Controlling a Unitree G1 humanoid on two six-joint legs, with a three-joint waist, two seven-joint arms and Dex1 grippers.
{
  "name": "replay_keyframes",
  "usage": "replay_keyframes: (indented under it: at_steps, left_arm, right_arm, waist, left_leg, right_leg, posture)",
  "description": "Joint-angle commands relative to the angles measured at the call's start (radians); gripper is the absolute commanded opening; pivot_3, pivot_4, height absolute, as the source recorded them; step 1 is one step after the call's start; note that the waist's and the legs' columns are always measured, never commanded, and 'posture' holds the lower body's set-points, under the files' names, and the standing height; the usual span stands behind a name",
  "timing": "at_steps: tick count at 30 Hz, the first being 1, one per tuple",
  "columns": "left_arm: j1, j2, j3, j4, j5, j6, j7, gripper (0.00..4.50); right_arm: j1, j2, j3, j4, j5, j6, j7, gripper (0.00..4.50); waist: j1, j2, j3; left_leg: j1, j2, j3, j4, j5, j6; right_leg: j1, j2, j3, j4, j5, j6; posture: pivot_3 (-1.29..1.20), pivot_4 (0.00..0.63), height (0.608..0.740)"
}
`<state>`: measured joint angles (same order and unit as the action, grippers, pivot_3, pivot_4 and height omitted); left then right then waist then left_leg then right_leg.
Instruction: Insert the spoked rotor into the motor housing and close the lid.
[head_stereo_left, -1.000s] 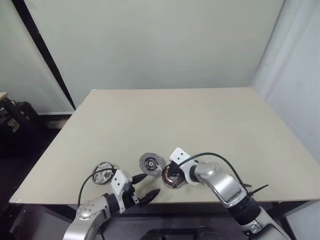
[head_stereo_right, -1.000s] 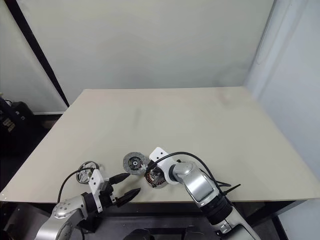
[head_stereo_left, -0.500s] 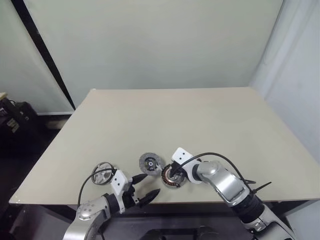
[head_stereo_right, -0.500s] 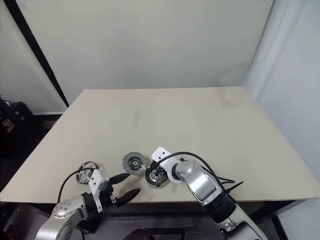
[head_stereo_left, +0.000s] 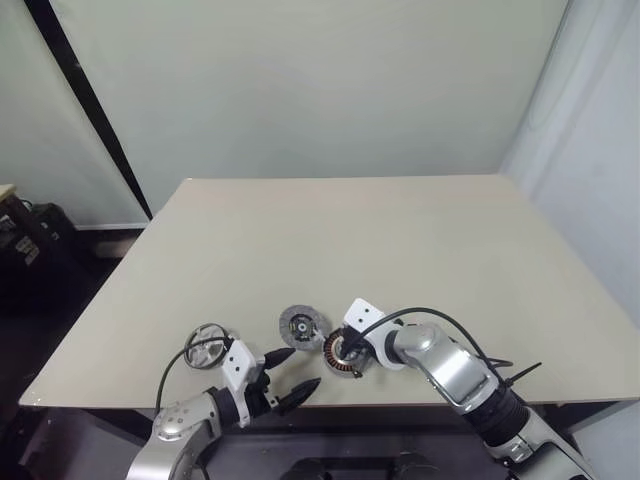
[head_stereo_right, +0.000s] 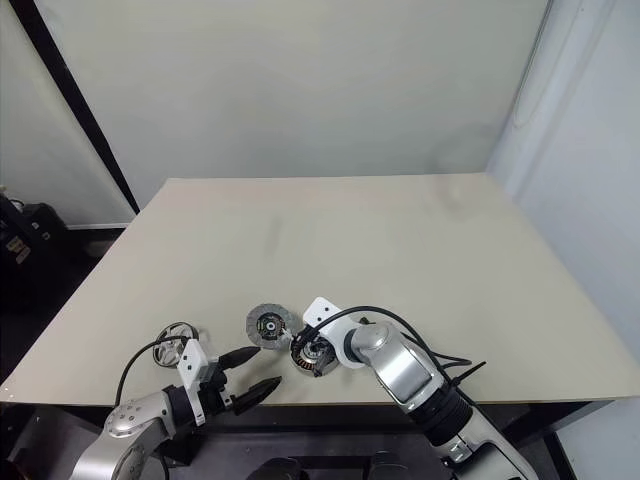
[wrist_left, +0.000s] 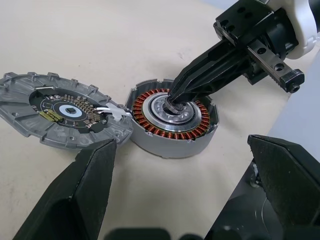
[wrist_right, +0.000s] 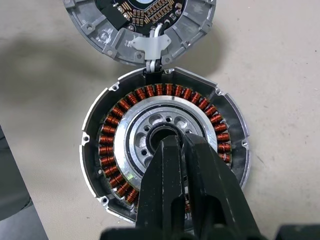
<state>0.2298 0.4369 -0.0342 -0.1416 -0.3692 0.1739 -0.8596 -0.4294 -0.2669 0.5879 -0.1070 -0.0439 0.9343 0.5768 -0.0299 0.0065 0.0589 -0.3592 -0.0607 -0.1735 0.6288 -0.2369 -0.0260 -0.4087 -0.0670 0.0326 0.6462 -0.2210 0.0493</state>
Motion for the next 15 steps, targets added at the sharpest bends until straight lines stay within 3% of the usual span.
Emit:
replay_keyframes:
  at_steps: [1, 11, 15]
  left_arm:
    - [-0.003, 0.002, -0.003, -0.015, 0.001, -0.019, -0.005, 4.50]
    - [-0.006, 0.000, -0.004, -0.012, 0.002, -0.019, -0.004, 4.50]
    - [-0.005, 0.000, -0.004, -0.012, 0.003, -0.020, -0.004, 4.50]
  right_arm:
    - [-0.029, -0.004, 0.003, -0.020, -0.016, -0.014, -0.006, 0.05]
    - [-0.025, -0.005, 0.011, -0.017, -0.017, -0.023, -0.009, 0.05]
    - [-0.026, -0.001, 0.000, -0.031, -0.017, -0.027, -0.014, 1.07]
  waist:
    - [0.000, 0.000, 0.000]
    - [0.000, 0.000, 0.000]
    - [0.000, 0.000, 0.000]
  left_leg:
    - [0.000, 0.000, 0.000, 0.000, 0.000, 0.000]
    - [0.000, 0.000, 0.000, 0.000, 0.000, 0.000]
    - [0.000, 0.000, 0.000, 0.000, 0.000, 0.000]
  right_leg:
    - [0.000, 0.000, 0.000, 0.000, 0.000, 0.000]
    - [0.000, 0.000, 0.000, 0.000, 0.000, 0.000]
    - [0.000, 0.000, 0.000, 0.000, 0.000, 0.000]
  posture:
    - [0.00, 0.000, 0.740]
    - [0.00, 0.000, 0.740]
    - [0.00, 0.000, 0.740]
